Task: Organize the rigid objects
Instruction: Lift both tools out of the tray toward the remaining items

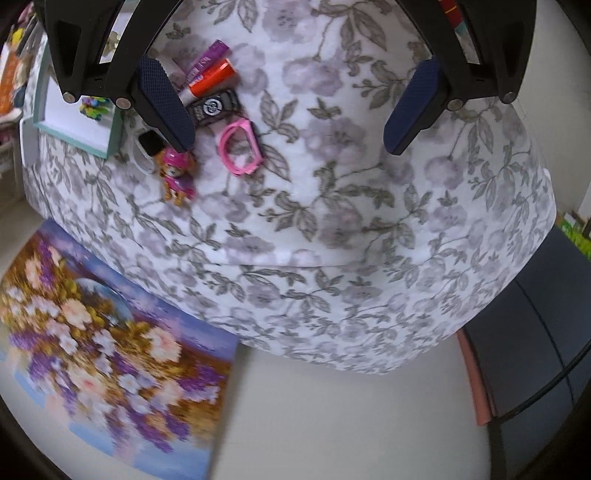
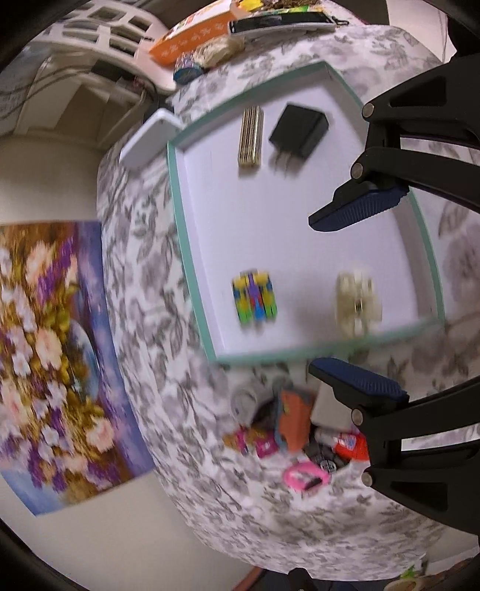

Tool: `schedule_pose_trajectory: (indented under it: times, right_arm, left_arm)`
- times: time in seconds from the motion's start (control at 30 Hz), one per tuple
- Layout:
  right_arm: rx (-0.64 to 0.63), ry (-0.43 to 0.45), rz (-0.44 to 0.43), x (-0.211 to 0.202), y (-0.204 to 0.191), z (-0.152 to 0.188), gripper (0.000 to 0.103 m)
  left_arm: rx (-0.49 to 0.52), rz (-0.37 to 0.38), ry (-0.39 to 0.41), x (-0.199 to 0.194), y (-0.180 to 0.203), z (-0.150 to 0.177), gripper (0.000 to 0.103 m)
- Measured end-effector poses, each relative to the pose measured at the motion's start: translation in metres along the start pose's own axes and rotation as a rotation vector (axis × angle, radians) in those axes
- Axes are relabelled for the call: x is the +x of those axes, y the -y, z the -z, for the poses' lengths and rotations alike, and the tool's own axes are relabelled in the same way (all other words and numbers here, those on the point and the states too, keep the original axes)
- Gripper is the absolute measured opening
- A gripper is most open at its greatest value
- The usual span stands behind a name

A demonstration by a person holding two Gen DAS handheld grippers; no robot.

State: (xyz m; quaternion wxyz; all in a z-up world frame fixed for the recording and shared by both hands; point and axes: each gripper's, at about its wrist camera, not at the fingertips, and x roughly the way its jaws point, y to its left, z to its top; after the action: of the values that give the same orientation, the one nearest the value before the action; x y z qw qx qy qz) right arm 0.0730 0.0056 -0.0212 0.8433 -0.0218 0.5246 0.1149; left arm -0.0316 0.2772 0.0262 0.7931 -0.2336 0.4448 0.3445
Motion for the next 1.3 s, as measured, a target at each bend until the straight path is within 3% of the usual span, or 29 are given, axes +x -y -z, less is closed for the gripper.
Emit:
schedule_pose_trajectory:
  times: [0.53, 1.0, 1.3]
  right_arm:
    - [-0.074, -0.057, -0.087, 0.023, -0.067, 0.01, 0.072]
    - [-0.056, -0.139, -0.11, 0.057, -0.075, 0.013, 0.072]
    - [-0.018, -0.174, -0.139, 0.074, -0.078, 0.009, 0.072]
  left_arm:
    - [-0.087, -0.034, -0.047, 0.023, -0.047, -0.009, 0.103]
    - [-0.042, -0.007, -0.188, 0.079, -0.022, 0.003, 0.103]
    - [-0.018, 0.006, -0.22, 0.102, -0.004, 0.007, 0.103]
